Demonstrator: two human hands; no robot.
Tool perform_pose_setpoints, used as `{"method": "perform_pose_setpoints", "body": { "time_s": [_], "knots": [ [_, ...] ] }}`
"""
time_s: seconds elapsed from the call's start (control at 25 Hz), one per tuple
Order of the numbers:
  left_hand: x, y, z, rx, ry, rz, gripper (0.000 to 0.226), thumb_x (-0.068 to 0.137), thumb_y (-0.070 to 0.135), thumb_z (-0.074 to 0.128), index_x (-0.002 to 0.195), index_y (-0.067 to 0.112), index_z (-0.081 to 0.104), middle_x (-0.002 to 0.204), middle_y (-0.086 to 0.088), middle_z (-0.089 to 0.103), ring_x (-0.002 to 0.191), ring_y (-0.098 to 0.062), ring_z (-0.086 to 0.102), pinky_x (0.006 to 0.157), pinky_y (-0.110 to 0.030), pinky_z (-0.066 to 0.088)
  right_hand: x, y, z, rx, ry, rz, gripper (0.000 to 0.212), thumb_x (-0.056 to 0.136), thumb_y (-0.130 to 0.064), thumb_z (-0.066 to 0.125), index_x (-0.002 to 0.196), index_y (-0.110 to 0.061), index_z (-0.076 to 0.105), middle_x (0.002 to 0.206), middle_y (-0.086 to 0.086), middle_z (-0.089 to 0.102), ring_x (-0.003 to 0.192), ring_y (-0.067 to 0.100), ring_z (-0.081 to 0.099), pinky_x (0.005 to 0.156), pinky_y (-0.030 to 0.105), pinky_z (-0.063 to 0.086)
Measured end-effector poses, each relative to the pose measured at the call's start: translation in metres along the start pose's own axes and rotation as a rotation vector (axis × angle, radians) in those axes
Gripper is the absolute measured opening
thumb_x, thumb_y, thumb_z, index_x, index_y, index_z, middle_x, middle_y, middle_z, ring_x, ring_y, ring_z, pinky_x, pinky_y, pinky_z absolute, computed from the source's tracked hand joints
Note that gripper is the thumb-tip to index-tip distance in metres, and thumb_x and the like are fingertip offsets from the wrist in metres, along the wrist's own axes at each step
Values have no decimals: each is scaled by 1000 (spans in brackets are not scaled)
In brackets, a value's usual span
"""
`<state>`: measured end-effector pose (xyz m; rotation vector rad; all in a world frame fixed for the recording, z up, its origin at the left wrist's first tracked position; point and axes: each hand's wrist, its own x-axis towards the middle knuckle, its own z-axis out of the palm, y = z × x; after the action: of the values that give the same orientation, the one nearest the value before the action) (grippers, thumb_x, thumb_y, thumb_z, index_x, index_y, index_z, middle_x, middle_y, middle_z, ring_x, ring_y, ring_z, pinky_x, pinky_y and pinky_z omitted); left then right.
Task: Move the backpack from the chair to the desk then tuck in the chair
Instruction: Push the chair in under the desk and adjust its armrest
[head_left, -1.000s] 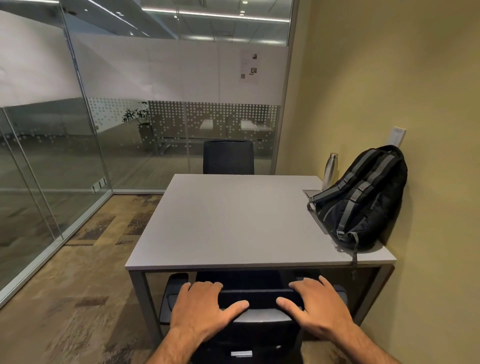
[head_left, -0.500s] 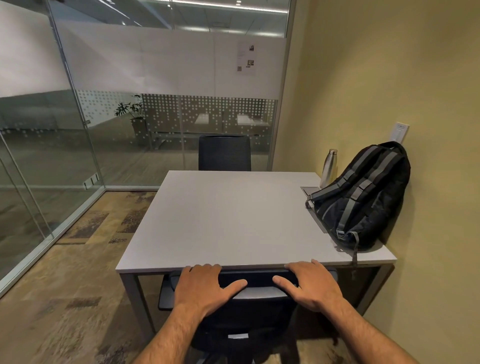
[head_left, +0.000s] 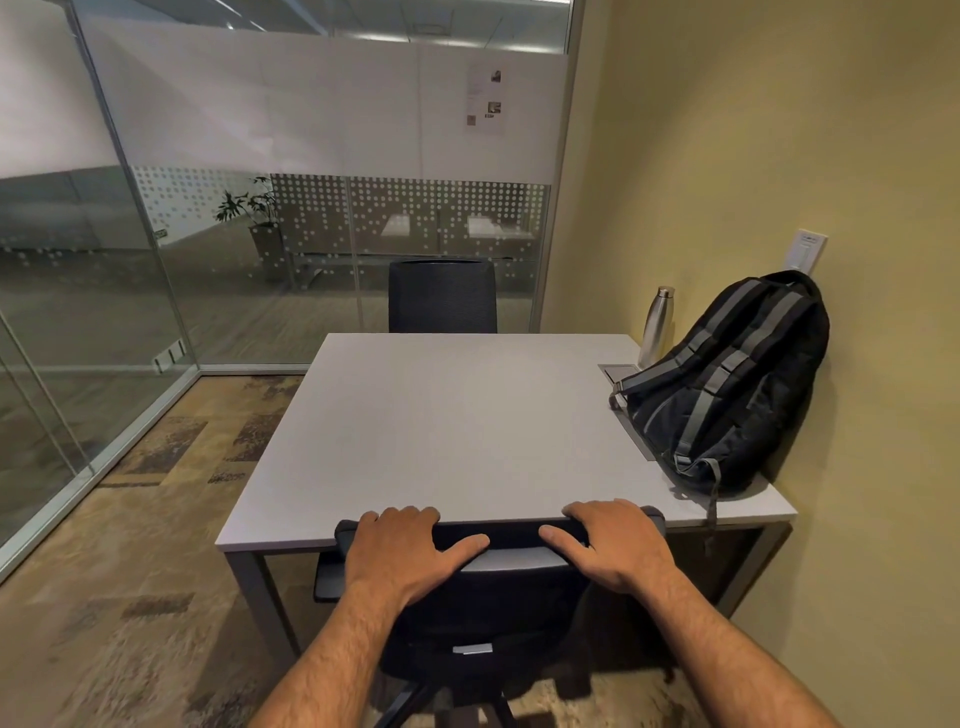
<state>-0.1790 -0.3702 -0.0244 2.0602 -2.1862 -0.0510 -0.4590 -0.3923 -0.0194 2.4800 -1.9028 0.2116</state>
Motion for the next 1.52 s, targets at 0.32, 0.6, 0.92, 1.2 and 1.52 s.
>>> {"method": "perform_pose_setpoints", "body": {
  "time_s": [0.32,0.6,0.92,1.2,1.52],
  "knots": [
    [23,-7,1,-6,20,5,104,66,105,9,111,32,68,103,9,72,96,-16,64,98,-41,45,25,0,4,-19,5,-15,88,86,-88,18,127,-26,66,118,-4,75,107,17,66,98,38,49],
    [57,-18,0,-16,8,19,103,65,105,9,104,31,69,98,8,72,93,-18,64,96,-41,45,58,0,6,-16,3,6,86,86,-88,19,125,-28,67,116,-6,75,105,15,66,96,35,49],
    [74,-20,3,-30,-26,36,99,66,104,10,102,31,67,99,8,71,94,-18,63,99,-43,43,73,4,6,-4,16,22,88,82,-92,16,114,-30,70,105,-9,76,95,13,66,89,33,52],
    [72,-18,3,-39,-35,20,100,66,104,10,106,32,67,100,9,71,94,-17,63,99,-42,44,68,3,2,1,4,17,79,87,-87,22,108,-28,69,99,-9,74,88,11,64,87,30,47],
    [53,-14,-15,-188,-39,44,99,80,93,30,155,29,36,162,6,40,150,-17,33,126,-42,21,54,5,-17,326,-25,56,87,85,-85,27,150,-31,47,156,-8,50,144,13,42,123,38,27]
  ]
}}
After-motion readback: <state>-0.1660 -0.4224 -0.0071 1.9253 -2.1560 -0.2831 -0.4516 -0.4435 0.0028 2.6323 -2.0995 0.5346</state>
